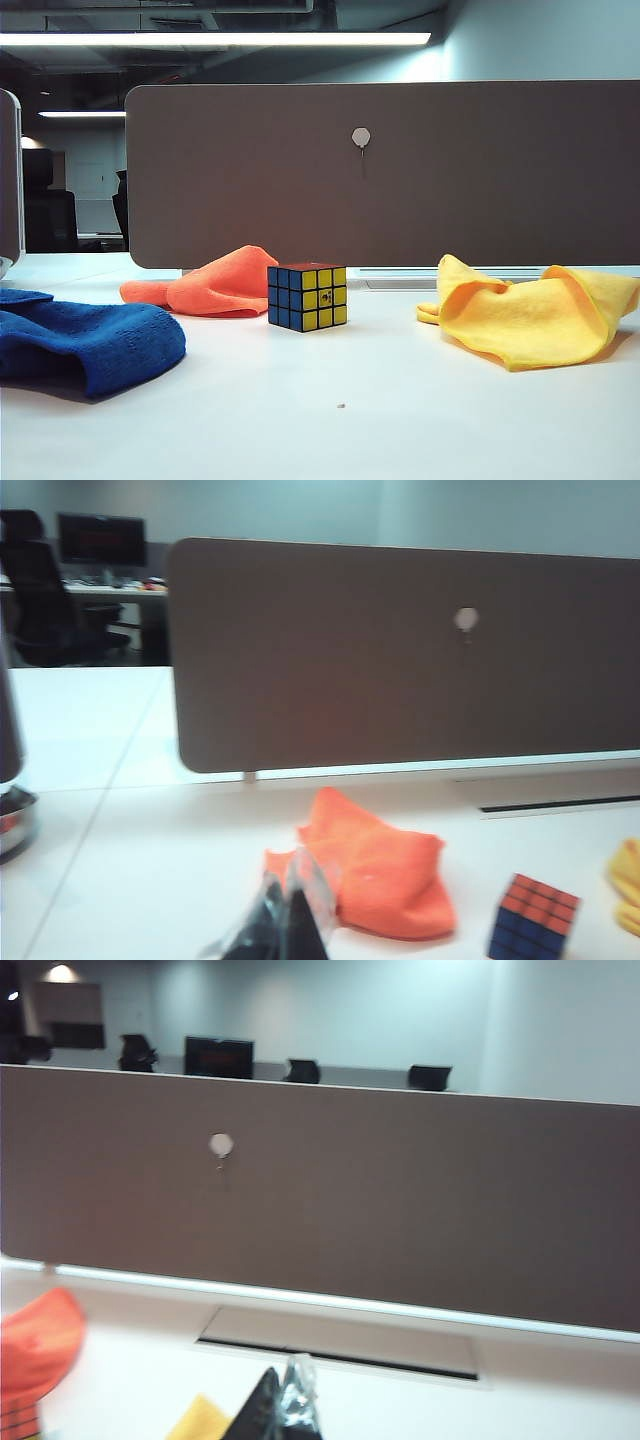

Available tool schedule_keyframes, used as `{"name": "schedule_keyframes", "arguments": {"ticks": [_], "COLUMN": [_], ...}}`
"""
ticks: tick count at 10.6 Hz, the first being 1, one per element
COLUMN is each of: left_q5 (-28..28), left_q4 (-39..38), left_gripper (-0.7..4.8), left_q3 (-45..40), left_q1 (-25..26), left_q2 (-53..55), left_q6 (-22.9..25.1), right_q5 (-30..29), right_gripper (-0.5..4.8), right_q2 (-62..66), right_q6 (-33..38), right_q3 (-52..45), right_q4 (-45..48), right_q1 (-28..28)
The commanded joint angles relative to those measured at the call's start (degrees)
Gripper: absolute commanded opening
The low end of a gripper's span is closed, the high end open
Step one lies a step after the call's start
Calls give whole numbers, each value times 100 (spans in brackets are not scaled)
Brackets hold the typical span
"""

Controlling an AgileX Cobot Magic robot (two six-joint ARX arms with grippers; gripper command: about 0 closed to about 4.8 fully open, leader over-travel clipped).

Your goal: Pick up a rag that is the same color as the top surface of the Rubik's Cube and cover the cube with it.

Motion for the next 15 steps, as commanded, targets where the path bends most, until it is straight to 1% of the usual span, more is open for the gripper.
{"name": "schedule_keyframes", "arguments": {"ticks": [1, 2, 3, 4, 5, 6, 8, 9, 10, 11, 12, 13, 14, 15], "left_q5": [981, 1075, 1528, 1572, 1751, 1985, 2050, 2020, 2011, 1993, 1816, 1751, 1604, 1600], "left_q4": [-625, -638, -1032, -1051, -898, -800, -551, -367, -269, -282, -313, -310, -306, -304], "left_gripper": [-6, -6, -6, -6, -6, -6, -6, -6, -6, -6, -6, -6, -6, -6], "left_q3": [970, 1075, 1821, 2400, 2459, 2459, 2459, 2461, 2500, 2566, 2662, 2693, 3077, 3228], "left_q1": [-9, -9, -9, -9, -13, -17, -234, -435, -629, -769, -931, -968, -1198, -1222], "left_q2": [575, 678, 1534, 2400, 2802, 3016, 3338, 3510, 3724, 3915, 4148, 4203, 4758, 4972], "left_q6": [-13, -13, -13, 33, 61, 205, 291, 291, 289, 286, 289, 286, 479, 529], "right_q5": [-1207, -1349, -1779, -1906, -1867, -1786, -1003, -518, -205, -31, 92, 98, 649, 787], "right_gripper": [-1, -1, -1, -1, -1, -1, -1, -1, -1, -1, -1, -1, -1, -1], "right_q2": [1316, 1512, 2374, 3178, 3565, 3825, 4273, 4610, 4892, 5156, 5407, 5504, 5810, 5812], "right_q6": [-39, -39, -37, -39, -94, -249, -319, -323, -358, -367, -367, -369, -363, -363], "right_q3": [1561, 1794, 2791, 3254, 3254, 3257, 3257, 3259, 3265, 3265, 3265, 3265, 3263, 3263], "right_q4": [-916, -1054, -1416, -1834, -1829, -1825, -1816, -1768, -1711, -1582, -1392, -1305, -789, -671], "right_q1": [0, 0, 2, 118, 575, 968, 1751, 2350, 2817, 3145, 3359, 3407, 3418, 3392]}}
